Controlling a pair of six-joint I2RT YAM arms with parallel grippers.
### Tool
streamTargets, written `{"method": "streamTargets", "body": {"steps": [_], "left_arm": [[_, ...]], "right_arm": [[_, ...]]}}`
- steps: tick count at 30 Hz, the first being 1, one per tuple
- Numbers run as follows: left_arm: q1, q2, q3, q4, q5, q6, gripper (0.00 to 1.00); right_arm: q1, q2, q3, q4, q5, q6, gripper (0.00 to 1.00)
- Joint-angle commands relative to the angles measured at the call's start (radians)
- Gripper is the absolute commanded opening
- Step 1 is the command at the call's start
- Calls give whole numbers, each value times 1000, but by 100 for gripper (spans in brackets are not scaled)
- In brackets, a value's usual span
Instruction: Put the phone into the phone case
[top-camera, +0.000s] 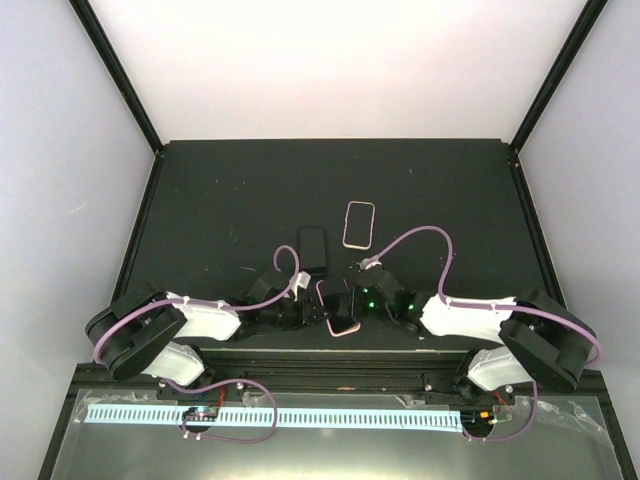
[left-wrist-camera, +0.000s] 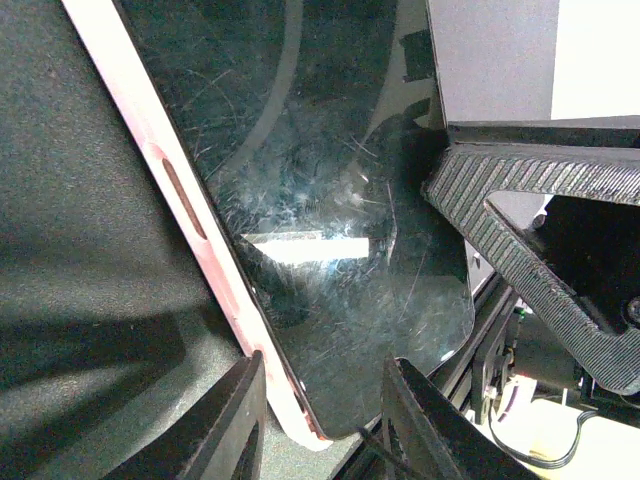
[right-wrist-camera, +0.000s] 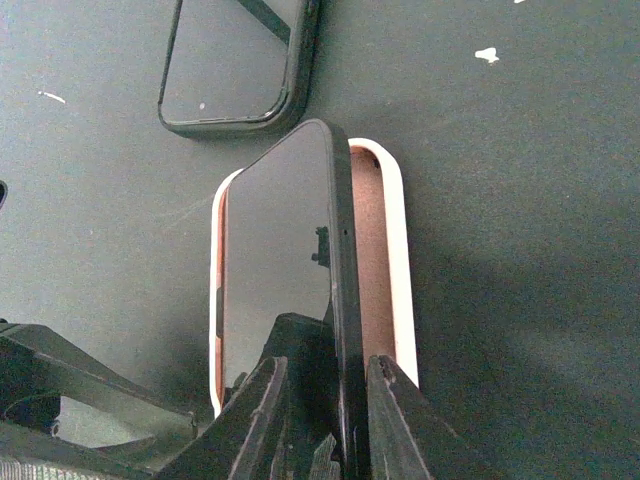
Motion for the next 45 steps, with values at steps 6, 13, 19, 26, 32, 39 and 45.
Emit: {"method": "streamTargets", "body": {"steps": [6,13,19,26,32,39,45], "left_arm": [[-5,10,47,-26,-33,43,34],[-5,45,54,-15,-36,47,34],[-5,31,39,-25,-50,45,34],[-5,-63,35,-118,-86,51,36],[-1,-121,55,-250,-148,69,40],[27,-136,47,-266,-159,76,47],[36,-104,51,-245,-132,84,47]], "right_arm": [[3,31,12,58,-57,-15,15],[3,102,-26,177,-153,49,12],[3,131,-42,211,-163,68,10],[3,31,-9,70,-94,3,26],[-3,-39,3,18,-48,-53,44],[-46,5,-34,102,-122,-42,62],[-57,69,-43,174,-186,-16,69]]}}
